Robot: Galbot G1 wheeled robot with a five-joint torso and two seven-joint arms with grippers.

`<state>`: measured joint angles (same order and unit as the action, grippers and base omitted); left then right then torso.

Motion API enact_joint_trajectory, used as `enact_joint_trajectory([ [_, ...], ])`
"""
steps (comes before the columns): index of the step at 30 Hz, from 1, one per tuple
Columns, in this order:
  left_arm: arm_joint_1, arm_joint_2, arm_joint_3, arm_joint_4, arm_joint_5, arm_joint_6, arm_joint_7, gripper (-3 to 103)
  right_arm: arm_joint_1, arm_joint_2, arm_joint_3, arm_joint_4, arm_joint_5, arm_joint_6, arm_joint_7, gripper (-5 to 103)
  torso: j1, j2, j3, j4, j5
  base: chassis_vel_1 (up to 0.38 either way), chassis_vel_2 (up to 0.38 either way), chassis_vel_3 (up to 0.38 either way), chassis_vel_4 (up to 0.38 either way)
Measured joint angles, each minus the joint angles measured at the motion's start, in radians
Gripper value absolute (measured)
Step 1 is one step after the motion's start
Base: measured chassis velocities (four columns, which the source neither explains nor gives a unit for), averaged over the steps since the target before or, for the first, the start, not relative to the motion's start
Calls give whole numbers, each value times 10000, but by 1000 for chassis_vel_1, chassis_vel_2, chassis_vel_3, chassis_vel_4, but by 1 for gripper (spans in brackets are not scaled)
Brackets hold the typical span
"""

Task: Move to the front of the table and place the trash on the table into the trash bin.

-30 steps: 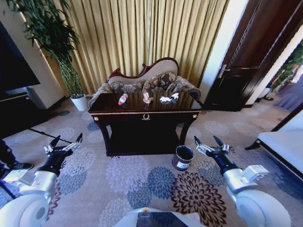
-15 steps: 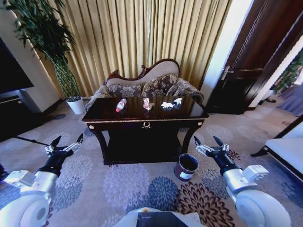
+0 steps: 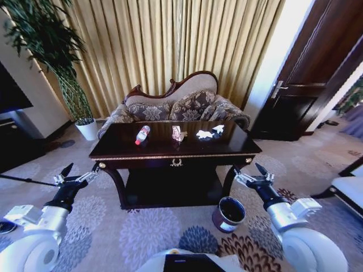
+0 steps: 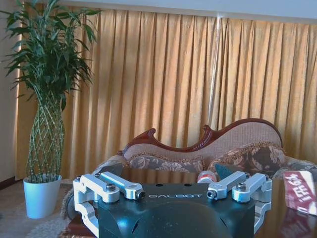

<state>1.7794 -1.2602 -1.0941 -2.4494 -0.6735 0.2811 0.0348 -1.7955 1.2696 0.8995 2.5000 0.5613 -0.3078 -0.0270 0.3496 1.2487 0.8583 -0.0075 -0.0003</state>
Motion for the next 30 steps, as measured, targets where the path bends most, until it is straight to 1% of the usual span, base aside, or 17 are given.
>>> enact_joint_trajectory([
  [11,34,-32,0,29,6,-64,46,100,-18,40,-44,0,-19,27,-50,100,3,-2,1,1,3,-240,247,245,-245],
  [16,27,-27,-2,37,4,-81,48,100,-15,40,-93,0,-13,207,-51,100,3,-2,1,1,1,-224,223,229,-218],
  [21,53,-30,-19,2,-21,-83,49,100,23,1,-149,0,14,213,-35,100,14,-6,5,2,3,-108,122,83,-134],
  [23,69,-23,-31,-6,-38,-84,48,100,52,-90,-192,0,68,206,28,100,12,-5,4,1,1,0,0,0,0],
  [26,85,47,-90,-37,-88,-84,39,100,168,-629,-249,-28,480,118,466,100,-8,3,-4,-1,3,0,0,0,0],
  [27,85,47,-90,-37,-88,-84,39,100,168,-629,-249,-28,480,118,466,100,-8,3,-4,-1,3,0,0,0,0],
  [28,86,62,-122,-52,-123,-84,33,100,220,-778,-229,-60,656,59,555,100,-10,5,-5,-1,3,47,-51,-51,46],
  [29,91,108,-218,-116,-246,-75,11,100,460,-1209,-141,-198,1196,-118,820,100,-11,5,-5,1,3,0,0,0,0],
  [30,91,108,-218,-116,-246,-75,11,100,460,-1209,-141,-198,1196,-118,820,100,-11,5,-5,1,3,0,0,0,0],
])
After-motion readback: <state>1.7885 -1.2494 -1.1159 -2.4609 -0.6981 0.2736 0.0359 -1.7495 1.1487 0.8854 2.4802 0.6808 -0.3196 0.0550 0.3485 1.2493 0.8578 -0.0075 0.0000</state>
